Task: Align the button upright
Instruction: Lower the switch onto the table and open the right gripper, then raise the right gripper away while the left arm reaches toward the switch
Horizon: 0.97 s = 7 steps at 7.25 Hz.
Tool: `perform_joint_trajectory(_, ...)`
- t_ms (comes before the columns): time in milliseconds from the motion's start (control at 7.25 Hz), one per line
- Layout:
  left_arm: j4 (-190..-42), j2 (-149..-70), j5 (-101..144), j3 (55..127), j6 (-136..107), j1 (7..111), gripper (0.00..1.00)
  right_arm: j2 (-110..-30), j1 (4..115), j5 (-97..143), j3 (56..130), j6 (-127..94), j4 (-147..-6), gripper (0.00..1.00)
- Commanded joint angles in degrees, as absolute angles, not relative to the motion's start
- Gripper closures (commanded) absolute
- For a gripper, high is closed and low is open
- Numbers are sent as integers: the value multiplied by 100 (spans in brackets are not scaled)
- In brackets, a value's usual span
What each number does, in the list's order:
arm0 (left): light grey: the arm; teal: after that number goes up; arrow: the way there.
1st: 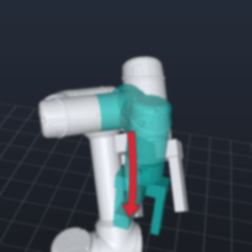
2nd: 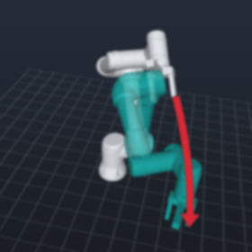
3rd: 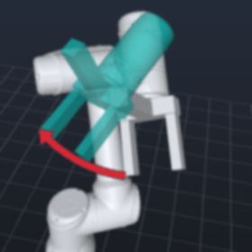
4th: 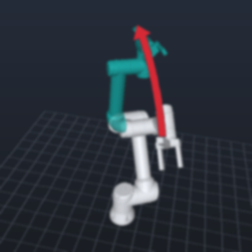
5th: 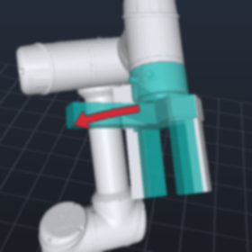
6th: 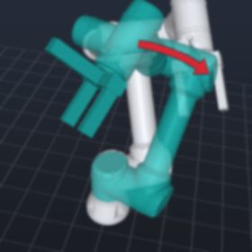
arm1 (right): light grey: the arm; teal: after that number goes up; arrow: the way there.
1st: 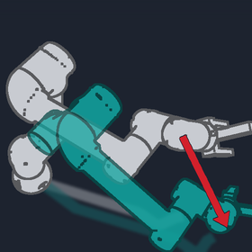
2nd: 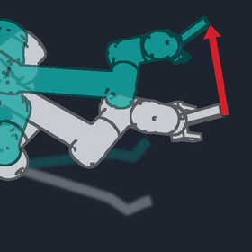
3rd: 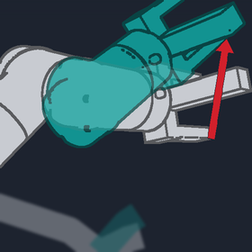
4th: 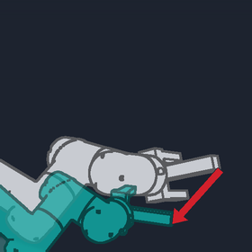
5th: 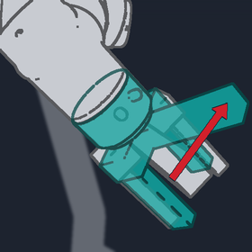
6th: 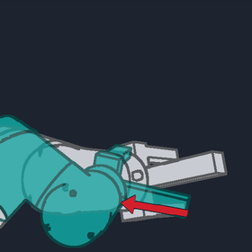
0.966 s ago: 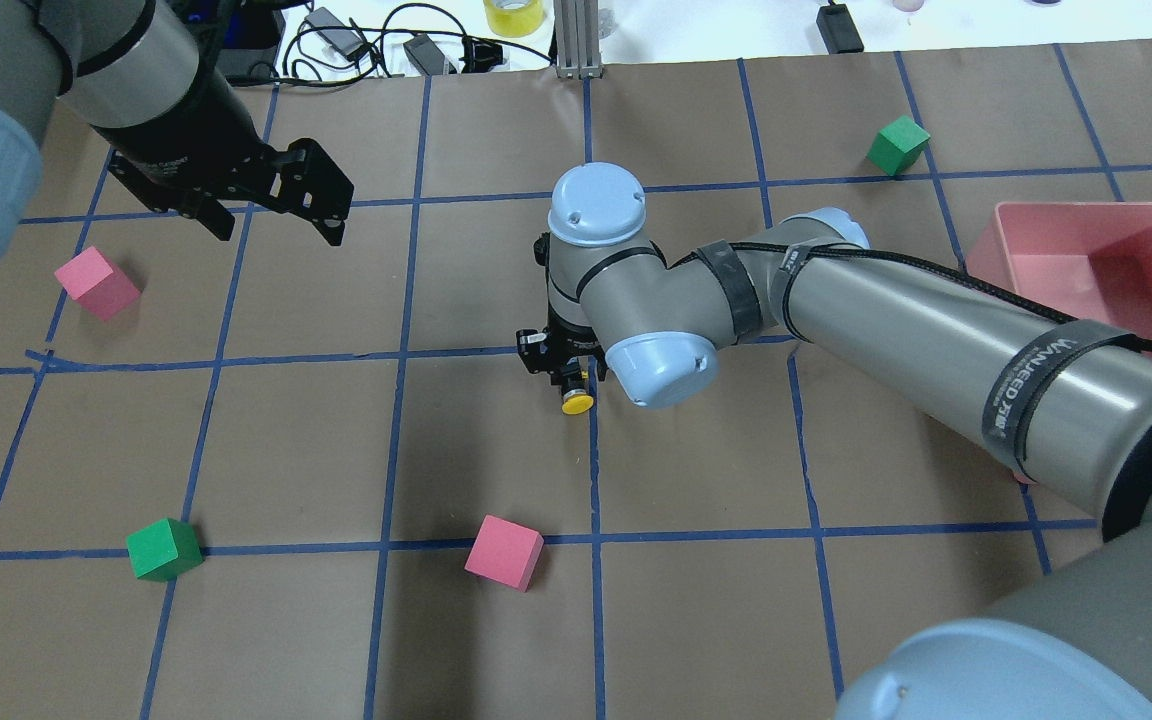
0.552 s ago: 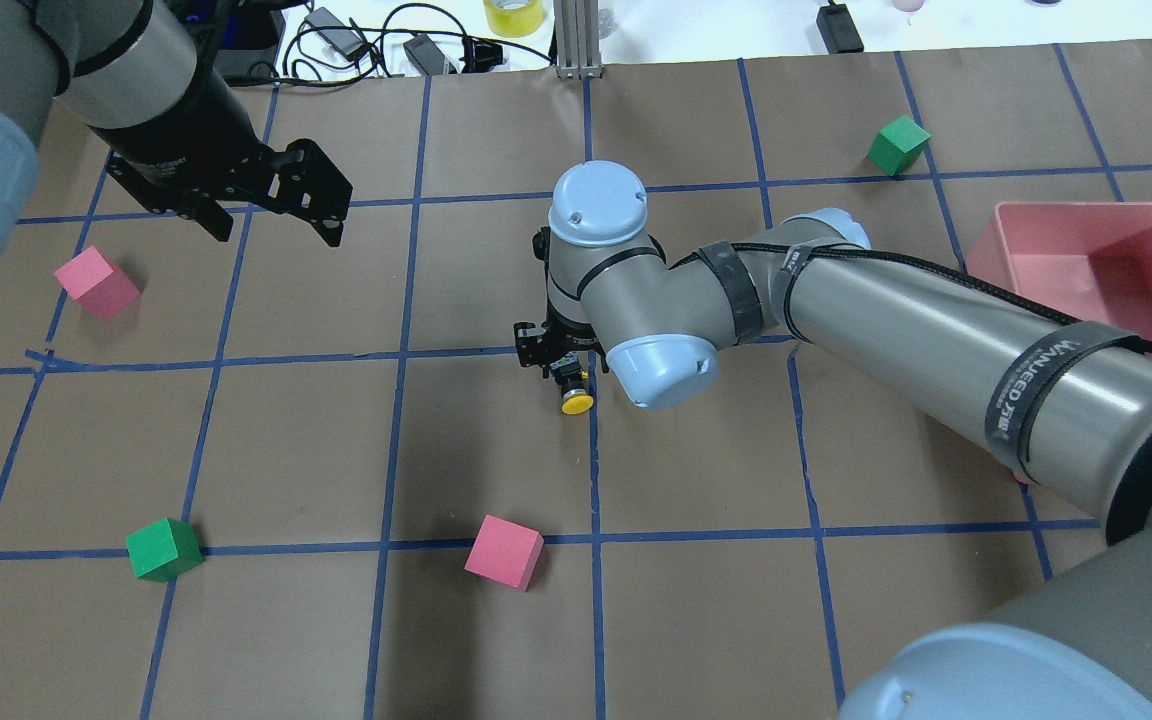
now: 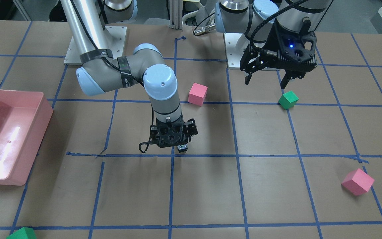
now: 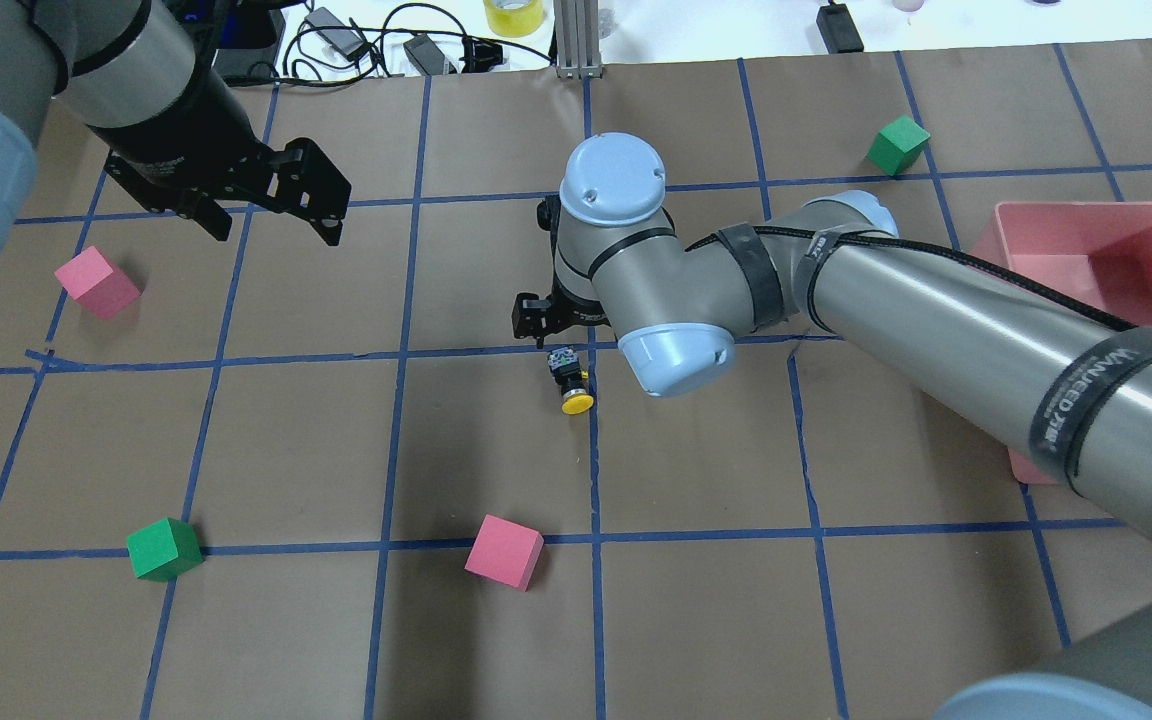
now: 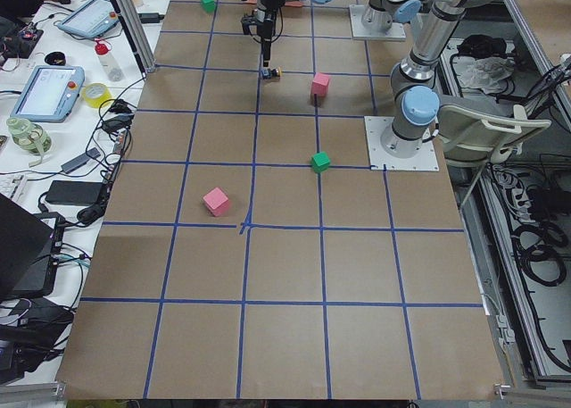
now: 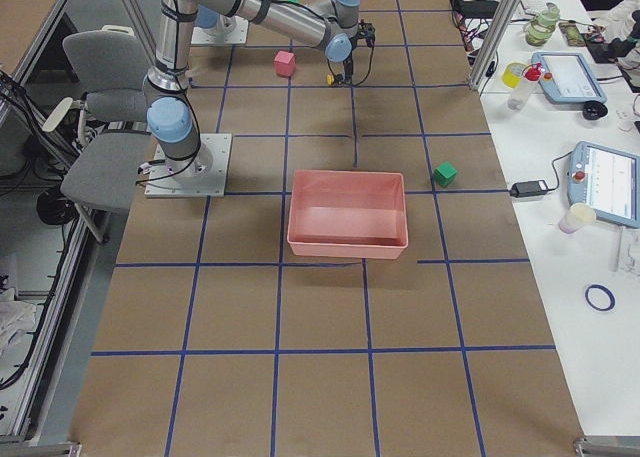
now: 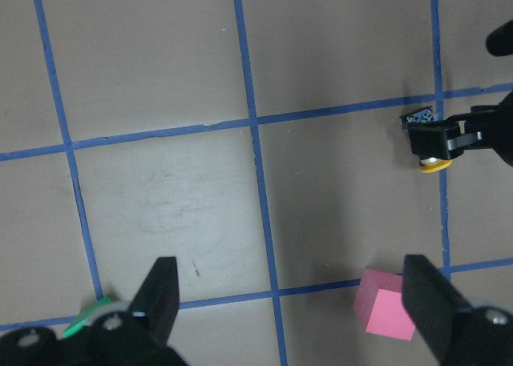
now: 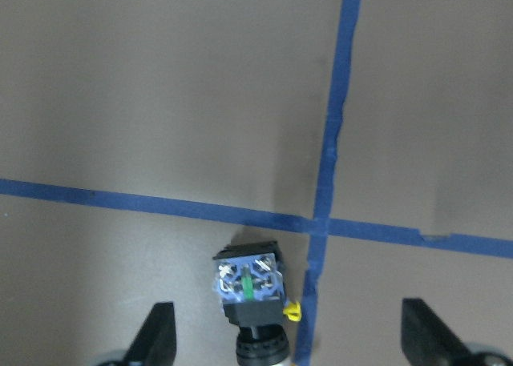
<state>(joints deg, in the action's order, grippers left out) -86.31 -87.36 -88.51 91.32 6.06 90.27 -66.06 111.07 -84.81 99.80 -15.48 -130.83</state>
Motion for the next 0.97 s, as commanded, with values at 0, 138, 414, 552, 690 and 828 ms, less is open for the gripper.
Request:
perform_joint_trajectory(0, -8666, -8736, -8859, 9132, 606, 9026, 0, -7196, 10463, -8640, 9888, -1250, -12204, 0)
perform_joint_trajectory(138, -8631, -8789, -8842, 9123, 615, 9026, 0, -7546, 10067, -8596, 9775, -1213, -11642, 0)
perform_joint_trajectory(414, -8657, -8972, -8833, 9062, 607, 9026, 0, -8005, 9582, -8814, 9153, -907, -10350, 0)
perform_joint_trajectory(552, -8596, -9069, -8824, 9105, 598, 9044, 0, -8050, 9467, -8868, 8723, -897, -10119, 0)
perform_joint_trajectory(690, -8578, -9192, -8816, 9210, 537, 9166, 0, -8051, 9388, -8868, 8258, -896, -9507, 0)
perform_joint_trajectory(828, -8561, -9132, -8824, 9498, 336, 9550, 0, -8051, 9291, -8877, 7983, -896, -9231, 0)
